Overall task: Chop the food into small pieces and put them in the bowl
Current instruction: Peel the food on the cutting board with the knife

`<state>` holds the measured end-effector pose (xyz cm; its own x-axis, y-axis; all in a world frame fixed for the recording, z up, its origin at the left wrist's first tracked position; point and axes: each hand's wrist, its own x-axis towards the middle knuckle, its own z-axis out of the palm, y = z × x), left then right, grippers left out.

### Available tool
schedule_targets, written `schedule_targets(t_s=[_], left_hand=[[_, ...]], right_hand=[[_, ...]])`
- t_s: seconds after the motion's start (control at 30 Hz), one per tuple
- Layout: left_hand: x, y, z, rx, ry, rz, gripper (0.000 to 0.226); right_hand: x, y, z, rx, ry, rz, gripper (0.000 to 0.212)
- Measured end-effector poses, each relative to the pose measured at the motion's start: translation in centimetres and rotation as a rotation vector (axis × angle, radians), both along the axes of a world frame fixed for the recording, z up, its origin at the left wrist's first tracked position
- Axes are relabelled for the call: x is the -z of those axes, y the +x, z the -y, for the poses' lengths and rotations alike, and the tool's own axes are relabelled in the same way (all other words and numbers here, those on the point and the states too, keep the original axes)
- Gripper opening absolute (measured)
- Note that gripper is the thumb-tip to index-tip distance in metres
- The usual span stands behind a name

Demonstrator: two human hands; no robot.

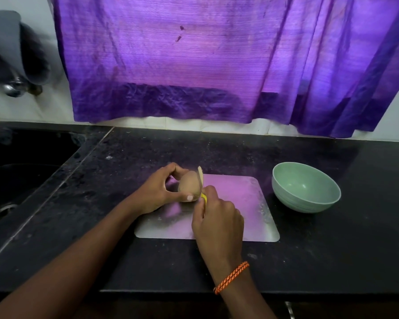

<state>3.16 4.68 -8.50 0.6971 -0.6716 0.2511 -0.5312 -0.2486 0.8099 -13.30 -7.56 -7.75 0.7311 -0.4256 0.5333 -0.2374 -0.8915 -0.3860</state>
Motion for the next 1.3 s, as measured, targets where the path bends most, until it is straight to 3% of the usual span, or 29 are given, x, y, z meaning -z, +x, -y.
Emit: schedule_targets(t_s=[0.3,0.7,1.3], left_hand=[[0.1,0.2,0.0,0.015,0.016,-0.012,0.059],[0.2,0.1,-0.2,0.027,0.002,-0.025,0.058],[0.3,0.2,-0.1,0.029,-0.028,-0.046,0.059]], right_hand=[[0.2,0.0,0.4,-0.025,-0.011,0.016,0.019],[0.5,-0.2,0.3,-0.048,0.053,-0.193,0.033],[-0.1,-0.2,-0.7,0.008,0.021,0.048,0.027]])
